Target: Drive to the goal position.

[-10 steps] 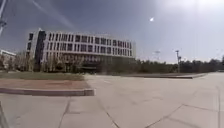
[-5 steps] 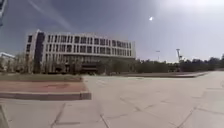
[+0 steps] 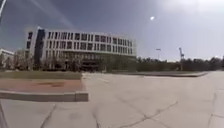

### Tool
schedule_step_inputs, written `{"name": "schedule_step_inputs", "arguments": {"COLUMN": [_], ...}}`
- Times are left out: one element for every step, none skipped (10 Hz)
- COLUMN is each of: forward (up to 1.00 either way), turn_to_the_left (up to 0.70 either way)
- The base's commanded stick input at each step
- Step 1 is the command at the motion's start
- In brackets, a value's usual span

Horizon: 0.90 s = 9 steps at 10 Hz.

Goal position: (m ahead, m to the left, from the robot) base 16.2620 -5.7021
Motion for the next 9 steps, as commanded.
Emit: {"name": "schedule_step_inputs", "arguments": {"forward": [0.7, 0.7, 0.7, 0.7, 0.7, 0.7, 0.7, 0.7, 0.7], "turn_to_the_left": [0.0, 0.0, 0.0, 0.0, 0.0, 0.0, 0.0, 0.0, 0.0]}}
